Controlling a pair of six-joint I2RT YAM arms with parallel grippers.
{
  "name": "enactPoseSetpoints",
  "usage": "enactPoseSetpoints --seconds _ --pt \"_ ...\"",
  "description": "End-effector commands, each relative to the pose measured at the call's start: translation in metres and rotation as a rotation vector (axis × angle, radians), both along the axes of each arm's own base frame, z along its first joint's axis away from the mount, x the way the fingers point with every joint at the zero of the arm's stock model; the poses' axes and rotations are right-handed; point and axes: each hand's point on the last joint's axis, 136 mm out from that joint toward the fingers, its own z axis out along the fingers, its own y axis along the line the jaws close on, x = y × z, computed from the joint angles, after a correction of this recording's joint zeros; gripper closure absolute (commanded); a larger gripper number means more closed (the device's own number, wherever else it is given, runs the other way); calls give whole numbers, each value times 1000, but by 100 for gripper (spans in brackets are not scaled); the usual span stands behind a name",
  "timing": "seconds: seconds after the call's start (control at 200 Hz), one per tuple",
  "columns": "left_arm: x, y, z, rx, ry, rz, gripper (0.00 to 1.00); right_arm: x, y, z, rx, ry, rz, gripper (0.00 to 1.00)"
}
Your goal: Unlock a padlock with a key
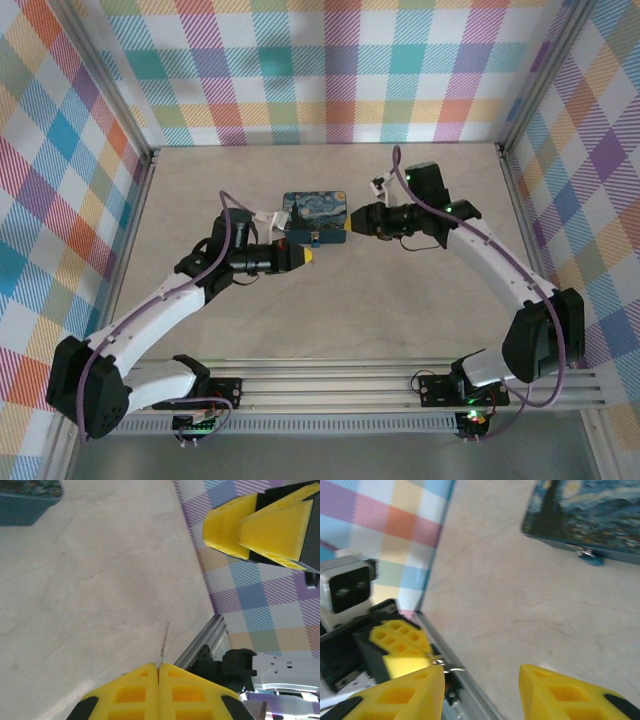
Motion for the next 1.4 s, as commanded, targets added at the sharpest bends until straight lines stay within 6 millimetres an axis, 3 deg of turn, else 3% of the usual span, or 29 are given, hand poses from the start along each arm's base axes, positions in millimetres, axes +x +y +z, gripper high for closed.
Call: enactPoseSetpoints --seconds 0.0,0.155,0.28,0.37,0.565,1.0,1.16,1.395 --pt "-17 24 -17 95 51 55 100 -7 -9 -8 -134 -51 -133 53" --pt "-23 54 -36 116 31 194 100 -24 -9 -42 -294 -110 -237 52" --pt "-18 61 -36 23 25 289 100 -34 21 -71 -371 -110 -223 52" --pt "-21 66 -50 63 10 288 100 -36 35 -85 -456 -70 -201 51" --pt "-30 58 -74 37 47 222 100 -13 49 -104 -476 -58 -311 46" --pt "-43 54 -86 55 57 138 100 57 117 -139 -589 -148 -284 40" --pt "-42 56 -88 71 74 133 100 76 123 -155 -590 -110 -309 40" --pt "-39 56 -87 75 82 136 100 80 125 -174 -590 -85 -301 42"
